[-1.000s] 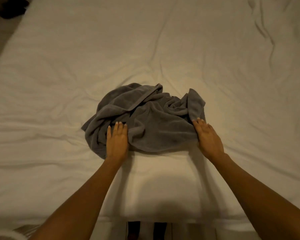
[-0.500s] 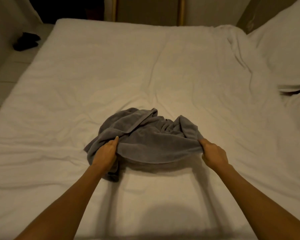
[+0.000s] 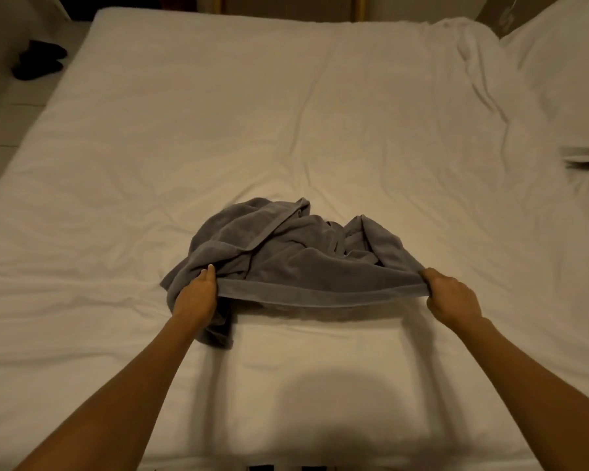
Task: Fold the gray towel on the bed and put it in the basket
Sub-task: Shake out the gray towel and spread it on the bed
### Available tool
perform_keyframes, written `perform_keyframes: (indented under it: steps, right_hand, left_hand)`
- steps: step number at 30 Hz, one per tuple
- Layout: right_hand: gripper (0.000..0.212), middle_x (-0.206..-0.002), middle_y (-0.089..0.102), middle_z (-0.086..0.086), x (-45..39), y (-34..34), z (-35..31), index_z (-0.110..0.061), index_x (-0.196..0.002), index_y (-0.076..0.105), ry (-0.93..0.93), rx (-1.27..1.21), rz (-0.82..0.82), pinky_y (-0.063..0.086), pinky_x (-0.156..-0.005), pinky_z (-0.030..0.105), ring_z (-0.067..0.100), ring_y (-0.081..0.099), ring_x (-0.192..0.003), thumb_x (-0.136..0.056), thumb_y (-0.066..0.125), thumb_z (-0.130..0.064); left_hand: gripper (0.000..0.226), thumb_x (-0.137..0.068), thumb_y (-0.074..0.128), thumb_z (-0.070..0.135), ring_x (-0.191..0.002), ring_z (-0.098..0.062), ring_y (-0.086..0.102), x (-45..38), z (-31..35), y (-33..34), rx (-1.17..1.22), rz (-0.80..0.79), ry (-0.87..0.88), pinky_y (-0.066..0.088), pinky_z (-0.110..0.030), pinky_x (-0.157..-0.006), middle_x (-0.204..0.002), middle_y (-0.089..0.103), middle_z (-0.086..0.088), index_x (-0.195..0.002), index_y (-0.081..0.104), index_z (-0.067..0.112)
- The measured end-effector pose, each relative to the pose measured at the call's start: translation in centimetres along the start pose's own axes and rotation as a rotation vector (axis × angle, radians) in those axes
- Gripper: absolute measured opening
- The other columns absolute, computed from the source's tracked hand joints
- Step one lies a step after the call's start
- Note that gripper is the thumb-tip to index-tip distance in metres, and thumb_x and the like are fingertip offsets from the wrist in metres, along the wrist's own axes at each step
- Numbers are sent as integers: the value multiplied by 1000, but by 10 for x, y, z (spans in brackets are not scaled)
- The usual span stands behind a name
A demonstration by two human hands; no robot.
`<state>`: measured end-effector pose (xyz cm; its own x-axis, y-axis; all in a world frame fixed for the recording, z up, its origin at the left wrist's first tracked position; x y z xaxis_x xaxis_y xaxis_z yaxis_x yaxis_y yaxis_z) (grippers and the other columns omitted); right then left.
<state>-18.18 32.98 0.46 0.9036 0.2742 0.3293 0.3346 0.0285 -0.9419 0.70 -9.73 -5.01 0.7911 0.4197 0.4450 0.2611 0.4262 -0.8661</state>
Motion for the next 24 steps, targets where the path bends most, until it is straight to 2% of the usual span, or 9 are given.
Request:
perform_keyframes:
  steps: [3, 6, 10, 13, 16, 18, 20, 22, 24]
  right_hand:
    - [40, -121, 60, 7, 1, 14, -13, -24, -125, 48, -33, 16, -63, 50, -76, 38, 30, 60, -99, -88, 45, -12]
    - [43, -136, 50, 4, -9, 16, -24, -26, -134, 42, -46, 25, -117, 48, -83, 38, 28, 55, -111, -92, 44, -17]
    - [45, -133, 51, 9, -36, 3, -40, -22, -138, 39, 11, -55, -171, 45, -91, 40, 30, 52, -114, -93, 45, -20]
    - [40, -128, 56, 16, -70, -31, -46, -16, -130, 51, 146, -303, -158, 43, -96, 40, 35, 53, -112, -91, 43, -10]
    - [39, -130, 54, 20, -113, -103, -57, -6, -125, 56, 158, -405, -59, 38, -100, 38, 38, 49, -117, -88, 44, -3]
    - [41, -134, 51, 20, -139, -171, -67, -4, -128, 54, 103, -440, 35, 35, -102, 36, 38, 46, -122, -88, 45, -3]
    - [45, -136, 49, 21, -160, -255, -73, -5, -131, 51, 36, -493, 183, 33, -105, 35, 39, 43, -125, -87, 44, 0]
    - [52, -138, 46, 23, -170, -354, -73, -6, -135, 47, -17, -512, 393, 29, -109, 38, 40, 36, -129, -84, 42, 4]
    - [58, -144, 35, 25, -161, -457, -70, -5, -139, 41, -45, -516, 627, 21, -113, 40, 40, 19, -138, -82, 42, 8]
  left_hand:
    - [67, -96, 43, 13, -135, -27, 39, -4, 11, 1, -54, -39, 1, 38, -35, -108, -154, 24, -16, -150, 4, 3]
    - [62, -99, 36, 12, -142, -28, 26, -12, 27, -8, -74, -66, -1, 31, -36, -113, -157, 13, -18, -149, 2, 0]
    - [64, -100, 40, 21, -143, -33, 22, -36, 53, -42, -131, -40, -5, 29, -43, -115, -156, 12, -21, -149, 5, 0]
    - [56, -98, 43, 23, -131, -40, 39, -58, 66, -92, -66, -57, -175, 39, -45, -107, -149, 27, -26, -145, 21, 0]
    - [32, -95, 49, 13, -108, -38, 59, -82, 99, -170, 77, -50, -257, 53, -38, -84, -127, 53, -21, -124, 48, -2]
    - [37, -91, 57, 9, -110, -39, 57, -96, 124, -243, 227, 76, -280, 53, -39, -80, -127, 52, -21, -125, 48, -2]
    - [54, -89, 59, 7, -122, -41, 47, -108, 149, -330, 376, 280, -193, 45, -43, -95, -140, 43, -22, -138, 39, 4]
    - [57, -94, 44, 6, -132, -43, 36, -106, 175, -428, 502, 504, -16, 33, -40, -108, -153, 18, -25, -147, 28, 16]
    - [60, -94, 35, 0, -134, -47, 30, -90, 193, -522, 558, 737, 134, 29, -41, -111, -156, -9, -25, -149, 25, 22]
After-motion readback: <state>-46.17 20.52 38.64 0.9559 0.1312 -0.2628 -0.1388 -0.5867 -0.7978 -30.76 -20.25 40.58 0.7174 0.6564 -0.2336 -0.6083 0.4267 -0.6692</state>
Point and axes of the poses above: each hand's wrist, its own x-axis away from the middle knuckle, its own y-axis out of the palm, z = x × y, the point moved 7 cm from there along -x, towards the middle knuckle
